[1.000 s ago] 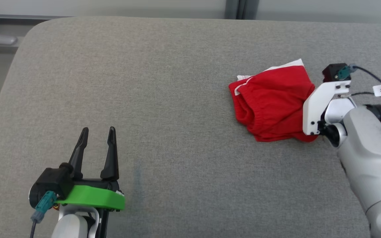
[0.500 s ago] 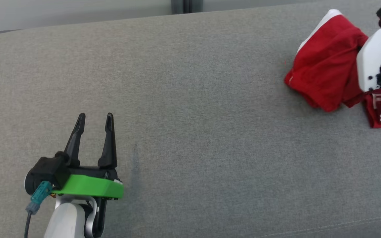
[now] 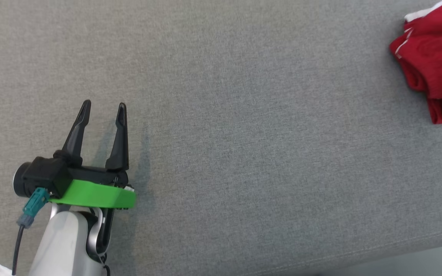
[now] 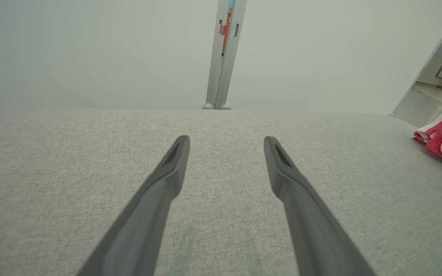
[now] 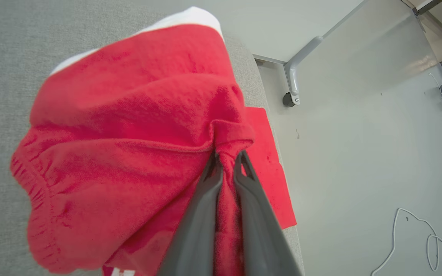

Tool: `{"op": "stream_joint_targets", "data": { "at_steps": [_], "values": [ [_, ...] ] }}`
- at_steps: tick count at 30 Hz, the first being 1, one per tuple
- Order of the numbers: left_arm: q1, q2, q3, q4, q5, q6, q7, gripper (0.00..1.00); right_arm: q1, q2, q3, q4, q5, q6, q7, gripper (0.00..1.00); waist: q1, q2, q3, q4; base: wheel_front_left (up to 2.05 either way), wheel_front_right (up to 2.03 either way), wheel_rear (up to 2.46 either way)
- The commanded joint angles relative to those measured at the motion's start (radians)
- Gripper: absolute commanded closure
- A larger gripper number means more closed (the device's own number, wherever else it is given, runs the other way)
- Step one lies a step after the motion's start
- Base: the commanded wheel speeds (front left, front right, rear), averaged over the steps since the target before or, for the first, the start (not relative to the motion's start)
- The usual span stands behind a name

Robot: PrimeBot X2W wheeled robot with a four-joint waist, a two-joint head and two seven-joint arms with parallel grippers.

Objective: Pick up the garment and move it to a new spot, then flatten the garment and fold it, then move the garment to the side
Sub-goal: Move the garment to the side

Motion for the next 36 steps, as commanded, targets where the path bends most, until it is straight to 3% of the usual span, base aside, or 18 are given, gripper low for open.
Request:
{"op": "stream_joint_targets", "data": {
  "at_steps": [1,10,12,13,22,29,36],
  "values": [
    [-0.024,0.011,-0.004,-0.007,0.002,-0.003,0.0,0.0,0.017,-0.008,-0.023,0.006,-0.024,-0.002,-0.022,1.0,0.0,-0.0001,0.068,-0.005,0.0,0.0,0.0],
    [-0.067,0.039,-0.017,-0.024,0.008,-0.003,0.0,0.0,0.073,-0.049,-0.167,0.05,-0.22,-0.002,-0.152,1.0,0.0,-0.0001,0.117,0.028,0.0,0.0,0.0],
    [-0.069,0.042,-0.013,-0.028,0.008,-0.003,0.0,0.0,0.079,-0.043,-0.193,0.056,-0.263,-0.002,-0.184,0.65,0.0,-0.0001,0.12,0.032,0.0,0.0,0.0],
    [-0.07,0.043,-0.015,-0.029,0.009,-0.003,0.0,0.0,0.079,-0.038,-0.209,0.062,-0.283,-0.002,-0.197,0.0,0.0,-0.0001,0.119,0.034,0.0,0.0,0.0],
    [-0.039,0.017,-0.033,0.006,-0.01,-0.003,0.0,0.0,0.112,0.018,-0.276,0.04,-0.408,-0.002,-0.317,0.0,0.0,-0.0001,0.017,0.057,0.0,0.0,0.0],
    [0.031,-0.013,-0.01,0.032,-0.031,-0.003,0.0,0.0,0.21,0.147,-0.272,-0.08,-0.346,-0.002,-0.432,0.0,0.0,-0.0001,-0.134,0.065,0.0,0.0,0.0],
    [0.122,-0.036,0.024,0.046,-0.037,-0.002,0.0,0.0,0.413,0.295,-0.203,-0.3,-0.237,-0.002,-0.493,0.0,0.0,-0.0001,-0.254,0.065,0.0,0.0,0.0]
  ]
}}
